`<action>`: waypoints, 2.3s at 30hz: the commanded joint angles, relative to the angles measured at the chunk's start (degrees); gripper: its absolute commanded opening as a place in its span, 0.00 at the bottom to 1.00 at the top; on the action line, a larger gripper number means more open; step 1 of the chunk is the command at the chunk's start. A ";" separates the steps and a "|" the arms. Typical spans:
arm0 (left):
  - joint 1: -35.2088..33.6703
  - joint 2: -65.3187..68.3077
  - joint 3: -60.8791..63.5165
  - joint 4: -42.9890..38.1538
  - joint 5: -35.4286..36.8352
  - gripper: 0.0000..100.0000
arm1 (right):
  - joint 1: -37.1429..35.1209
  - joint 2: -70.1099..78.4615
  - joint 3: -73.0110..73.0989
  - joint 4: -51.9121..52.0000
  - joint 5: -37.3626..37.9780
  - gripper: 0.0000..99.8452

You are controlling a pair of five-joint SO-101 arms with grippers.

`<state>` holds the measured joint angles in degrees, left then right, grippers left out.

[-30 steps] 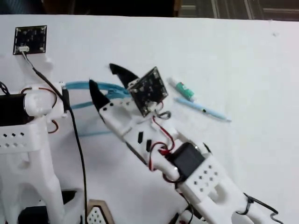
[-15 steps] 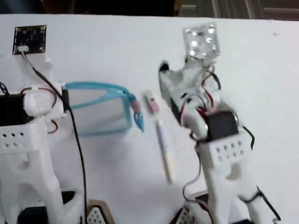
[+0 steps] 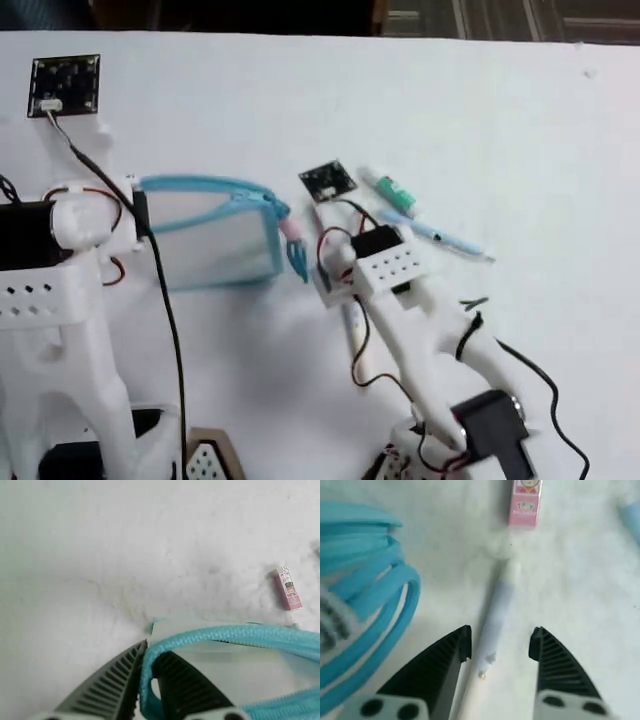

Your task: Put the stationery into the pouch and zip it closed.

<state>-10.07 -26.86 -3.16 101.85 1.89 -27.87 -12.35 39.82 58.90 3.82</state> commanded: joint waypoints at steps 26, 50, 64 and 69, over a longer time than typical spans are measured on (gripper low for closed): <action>-0.48 0.66 -0.35 0.09 0.18 0.02 | 2.24 -13.14 -7.30 3.47 0.53 0.02; -0.48 0.57 -0.26 0.09 0.18 0.02 | 1.89 -82.95 18.29 -25.45 -3.16 0.02; -0.48 0.66 -0.53 0.09 0.35 0.02 | -4.26 -56.75 3.52 -44.70 -16.97 0.02; -0.48 0.66 -0.62 0.09 0.35 0.02 | -10.24 -46.64 -2.90 -48.31 -17.05 0.02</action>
<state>-10.07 -26.86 -3.16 101.85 1.89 -35.78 -63.78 41.76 13.63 -12.62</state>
